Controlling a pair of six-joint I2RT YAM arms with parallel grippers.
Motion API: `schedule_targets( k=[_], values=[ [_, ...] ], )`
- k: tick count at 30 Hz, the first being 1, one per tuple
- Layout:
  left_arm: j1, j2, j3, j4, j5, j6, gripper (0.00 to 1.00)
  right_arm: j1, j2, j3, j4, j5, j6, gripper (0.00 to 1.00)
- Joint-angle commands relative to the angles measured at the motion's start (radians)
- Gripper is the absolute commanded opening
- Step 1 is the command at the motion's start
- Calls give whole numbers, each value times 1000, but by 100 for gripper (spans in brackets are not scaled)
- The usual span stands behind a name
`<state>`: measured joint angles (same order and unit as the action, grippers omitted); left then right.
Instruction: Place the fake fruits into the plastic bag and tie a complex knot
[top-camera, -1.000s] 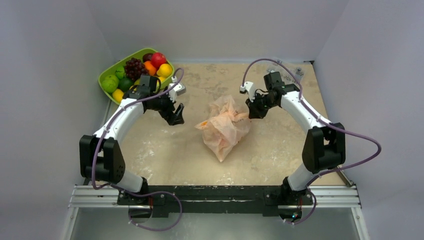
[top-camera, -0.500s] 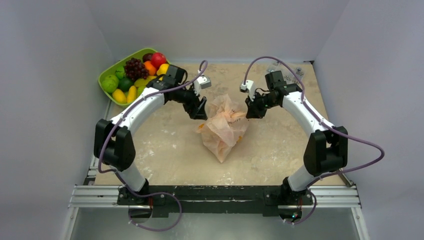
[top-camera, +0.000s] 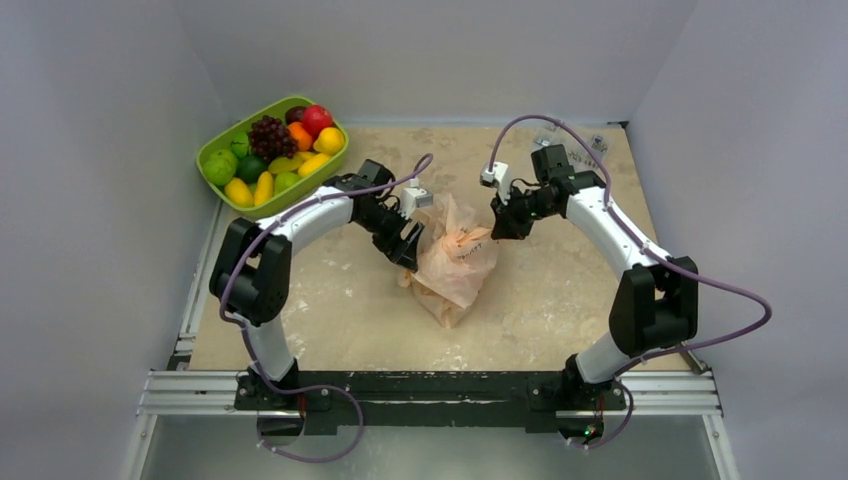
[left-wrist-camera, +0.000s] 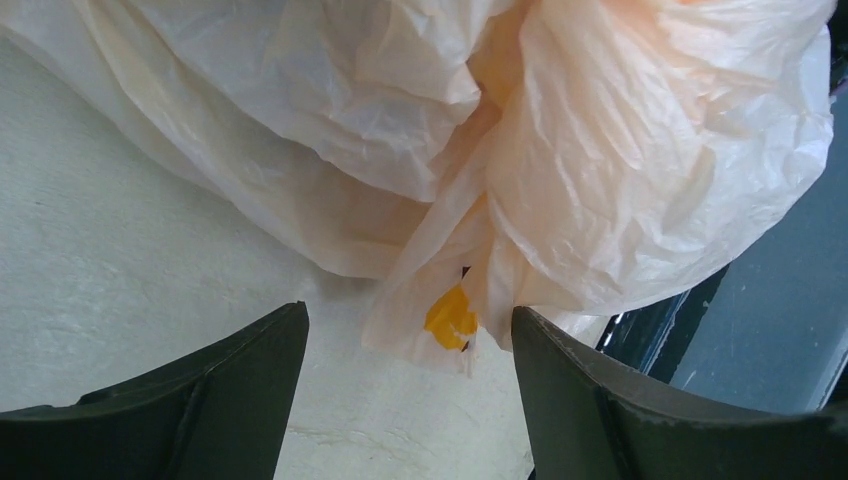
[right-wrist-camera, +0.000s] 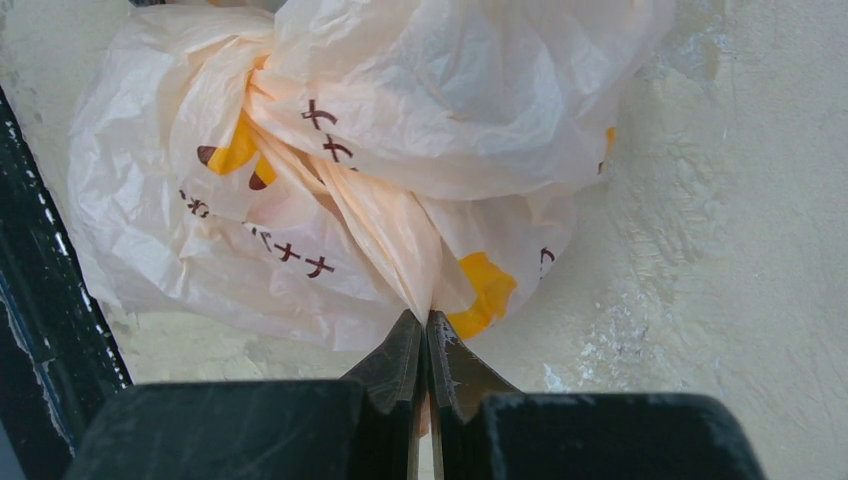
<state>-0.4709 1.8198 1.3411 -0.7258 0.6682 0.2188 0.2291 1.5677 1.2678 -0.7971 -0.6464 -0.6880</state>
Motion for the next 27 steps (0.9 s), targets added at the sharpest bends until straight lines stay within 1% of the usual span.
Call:
schedule_targets(
  k=[1,3,4,7,9,11,13,16,20,23,26,27],
  values=[
    [0,-33,-59,6,48,-13,73,1,-29,-3,21,-12,11,0],
    [13,-53,-82,-7,137,-14,74,1,-30,-9,22,-12,2,0],
    [35,-79,-109,16,183,-36,73,0,-33,-15,25,-8,-4,0],
    [120,-177,-206,170,290,-101,71,-1,-38,-34,25,1,-19,0],
    [165,-222,-237,214,328,-101,72,-2,-41,-43,25,-5,-24,0],
    [184,-236,-236,197,342,-54,75,-1,-42,-47,25,-11,-33,0],
    [178,-228,-225,157,335,18,76,-2,-34,-41,26,-18,-36,0],
    [147,-184,-192,133,299,41,76,-1,-25,-29,21,-24,-40,0],
    [73,-116,-139,87,250,58,74,-1,-20,-20,12,-34,-44,0],
    [44,-79,-138,93,219,23,69,-1,-20,-16,9,-33,-45,0],
    [36,-54,-145,95,234,15,60,-1,-23,-18,10,-32,-42,0],
    [36,-51,-149,89,256,28,59,-1,-23,-20,9,-33,-42,0]
  ],
)
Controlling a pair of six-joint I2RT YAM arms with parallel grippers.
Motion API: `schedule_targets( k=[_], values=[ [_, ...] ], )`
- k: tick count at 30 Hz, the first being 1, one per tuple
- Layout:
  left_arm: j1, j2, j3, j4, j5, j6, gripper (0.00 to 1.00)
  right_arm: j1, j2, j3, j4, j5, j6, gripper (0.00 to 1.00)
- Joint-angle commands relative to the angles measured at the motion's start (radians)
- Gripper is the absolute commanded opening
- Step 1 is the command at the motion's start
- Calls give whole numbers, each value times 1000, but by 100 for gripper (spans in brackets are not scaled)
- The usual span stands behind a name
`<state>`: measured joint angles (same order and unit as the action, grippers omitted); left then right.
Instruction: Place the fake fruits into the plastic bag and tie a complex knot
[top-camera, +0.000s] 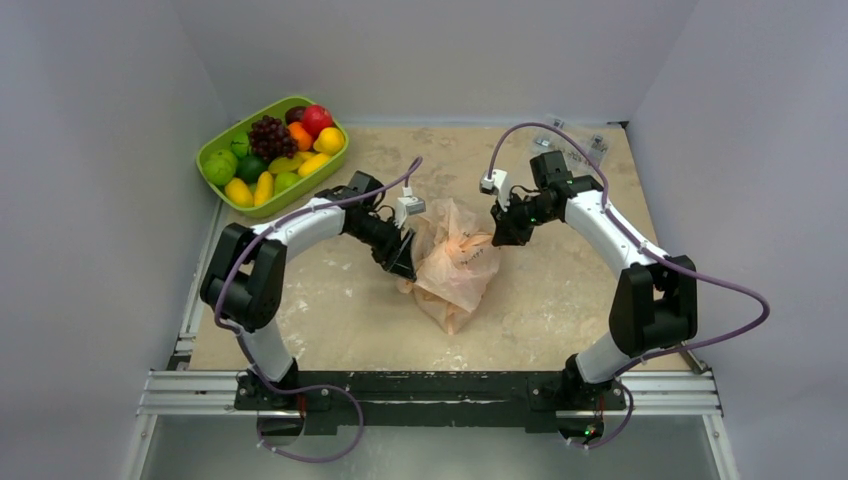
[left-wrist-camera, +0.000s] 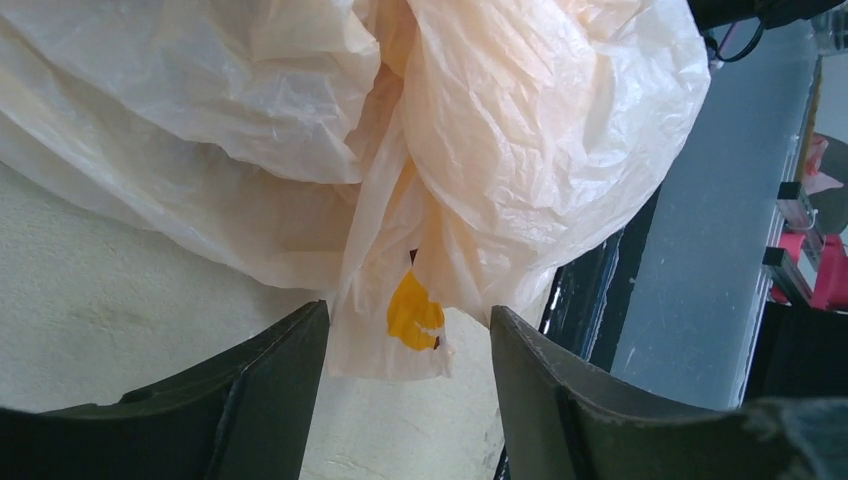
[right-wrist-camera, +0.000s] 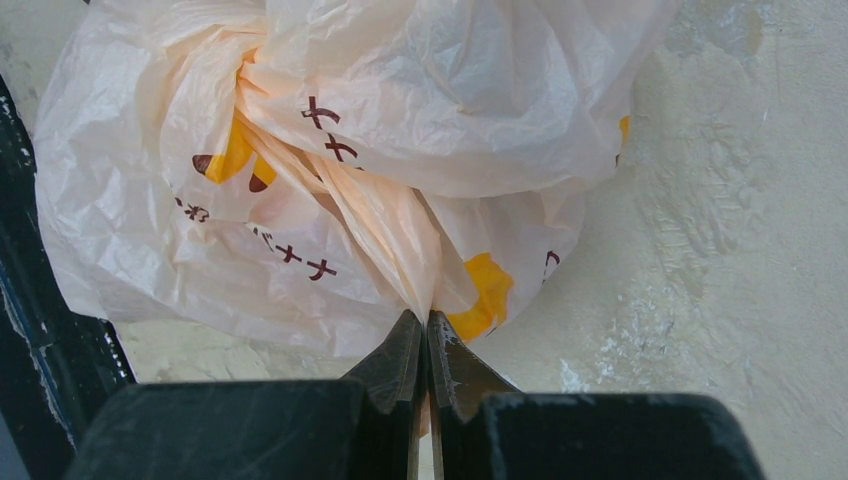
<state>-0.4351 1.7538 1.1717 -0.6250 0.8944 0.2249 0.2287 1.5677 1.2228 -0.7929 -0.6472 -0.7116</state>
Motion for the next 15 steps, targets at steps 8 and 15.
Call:
schedule_targets(
  k=[8,15],
  values=[
    [0,-32,-7,-52,84,109,73,0,-24,14,0,-35,-33,0],
    [7,-75,64,-284,-43,403,81,0,-22,22,-19,-42,-52,0]
  ],
)
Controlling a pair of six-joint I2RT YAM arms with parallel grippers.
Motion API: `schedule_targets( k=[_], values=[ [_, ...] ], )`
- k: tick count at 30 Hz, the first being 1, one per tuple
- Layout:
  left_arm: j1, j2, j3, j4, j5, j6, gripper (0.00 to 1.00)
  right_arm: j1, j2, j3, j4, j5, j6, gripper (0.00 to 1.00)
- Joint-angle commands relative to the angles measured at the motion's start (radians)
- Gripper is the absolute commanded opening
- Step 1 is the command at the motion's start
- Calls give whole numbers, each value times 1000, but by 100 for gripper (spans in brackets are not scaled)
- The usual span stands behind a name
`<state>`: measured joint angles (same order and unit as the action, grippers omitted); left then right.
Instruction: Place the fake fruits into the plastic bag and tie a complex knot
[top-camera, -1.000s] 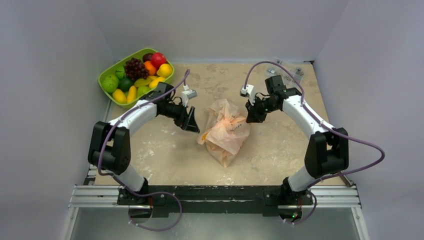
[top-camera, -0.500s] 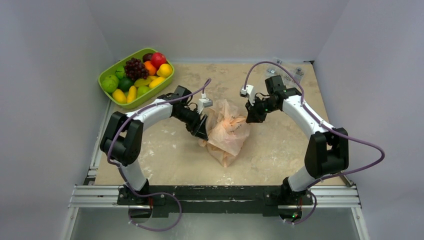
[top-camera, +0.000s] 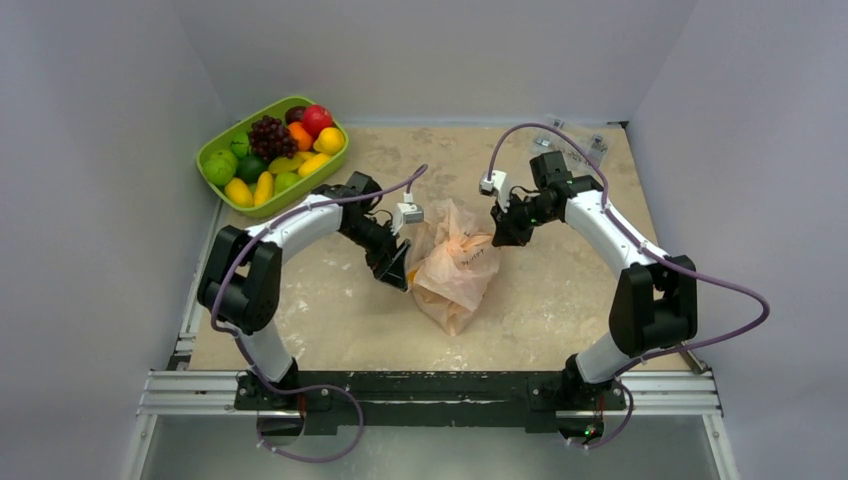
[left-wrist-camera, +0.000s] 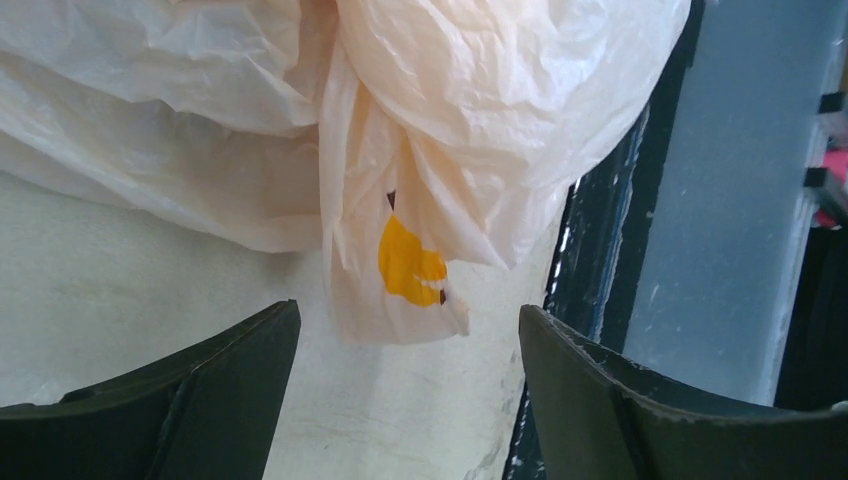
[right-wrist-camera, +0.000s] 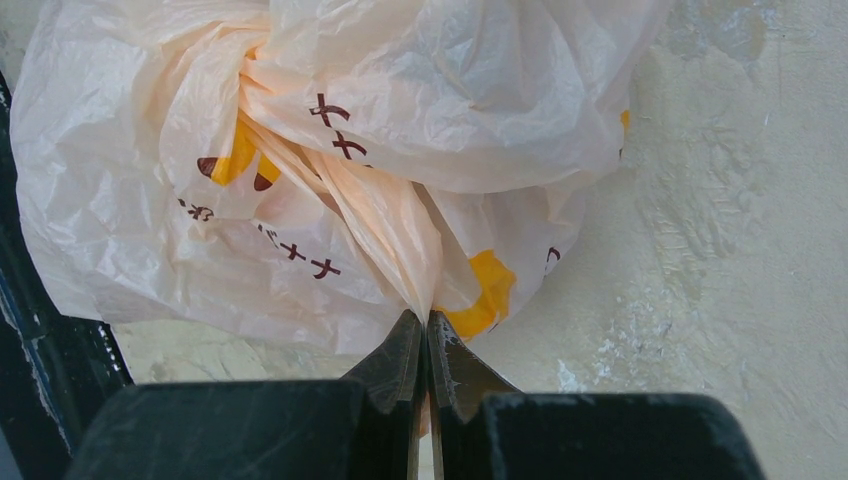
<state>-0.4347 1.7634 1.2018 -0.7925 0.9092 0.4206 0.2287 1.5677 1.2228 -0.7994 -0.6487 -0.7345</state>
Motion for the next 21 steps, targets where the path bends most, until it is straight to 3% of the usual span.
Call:
schedule_targets(
  k=[1,7,18,21],
  values=[
    [6,-92,17,-92,-69,216,82,-1,-20,20,-12,-42,-29,0],
    [-49,1,87,-42,-144,79,76,-2,-17,17,-12,-47,-27,0],
    [-109,87,149,-95,-189,49,74,-2,-18,9,2,-48,-13,0],
    [-110,107,156,-98,-182,20,66,-2,-23,4,3,-52,-11,0]
  ],
)
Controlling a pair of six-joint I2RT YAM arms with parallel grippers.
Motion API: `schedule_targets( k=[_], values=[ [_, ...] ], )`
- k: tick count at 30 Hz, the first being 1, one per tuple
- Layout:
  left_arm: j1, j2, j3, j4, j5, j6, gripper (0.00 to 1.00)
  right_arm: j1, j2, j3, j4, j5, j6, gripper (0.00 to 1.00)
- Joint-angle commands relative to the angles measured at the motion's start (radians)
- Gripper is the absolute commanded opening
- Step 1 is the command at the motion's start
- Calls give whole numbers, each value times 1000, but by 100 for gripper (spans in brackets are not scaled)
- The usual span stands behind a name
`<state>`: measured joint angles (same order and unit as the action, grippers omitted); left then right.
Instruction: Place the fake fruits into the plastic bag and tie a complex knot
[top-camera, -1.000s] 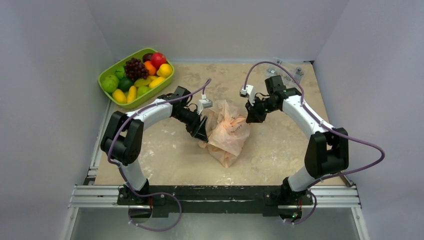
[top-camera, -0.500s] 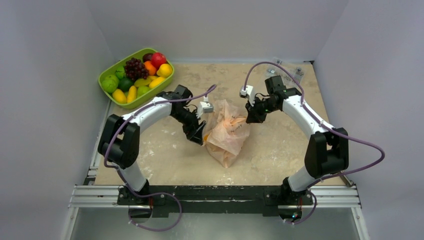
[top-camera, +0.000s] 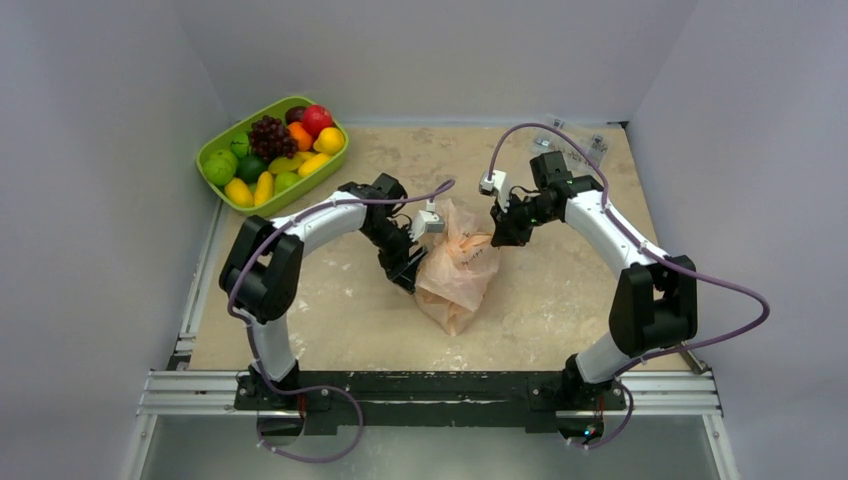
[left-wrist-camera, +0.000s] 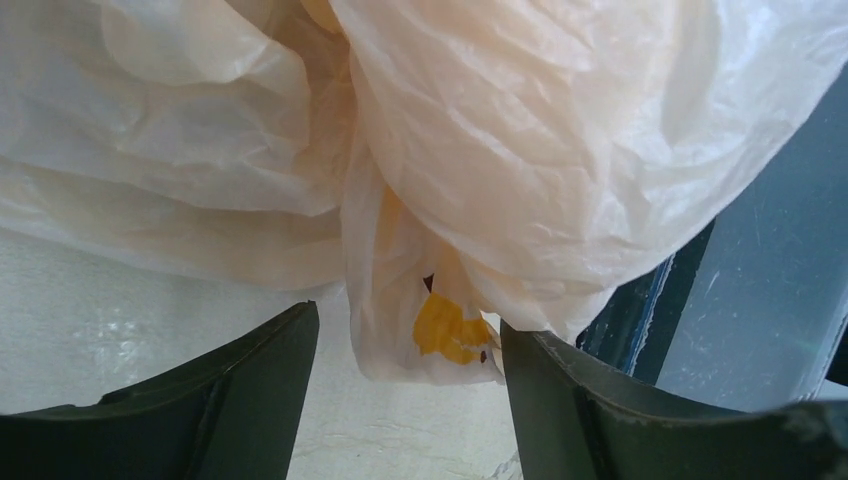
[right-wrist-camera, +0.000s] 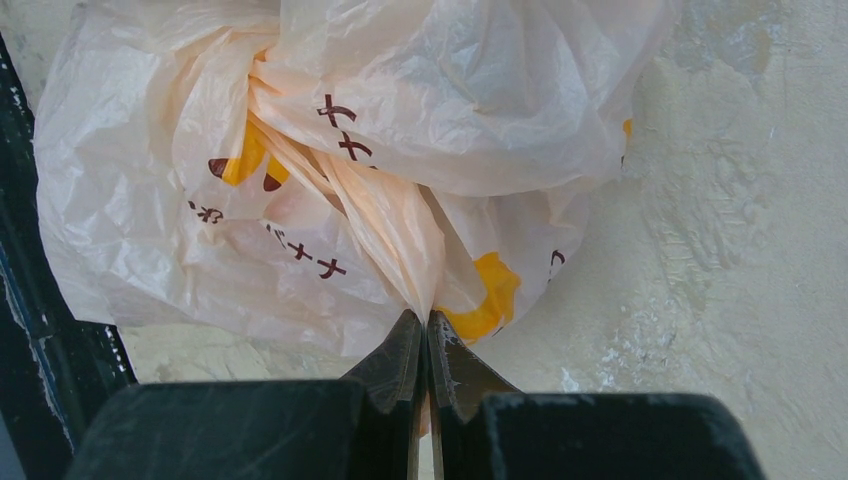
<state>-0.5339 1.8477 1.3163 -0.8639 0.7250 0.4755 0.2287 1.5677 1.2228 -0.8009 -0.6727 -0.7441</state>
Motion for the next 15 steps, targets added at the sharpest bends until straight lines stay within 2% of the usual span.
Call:
schedule_targets(
  k=[1,4,7,9,12,15],
  values=[
    [-12,30,45,-37,11,-36,64,-2,-24,2,7,-28,0,0],
    [-13,43,46,-40,14,-54,58,-2,-24,-2,13,-30,5,0],
    [-7,23,33,-35,41,-44,29,-2,-26,-10,22,-26,6,0],
    [5,-22,-4,-11,37,-42,1,-4,-28,-13,29,7,2,0],
    [62,-113,-61,22,36,-79,0,-12,-46,-25,62,106,-16,0],
    [159,-191,-89,34,-30,-130,0,-32,-69,-27,74,203,-64,0]
  ],
)
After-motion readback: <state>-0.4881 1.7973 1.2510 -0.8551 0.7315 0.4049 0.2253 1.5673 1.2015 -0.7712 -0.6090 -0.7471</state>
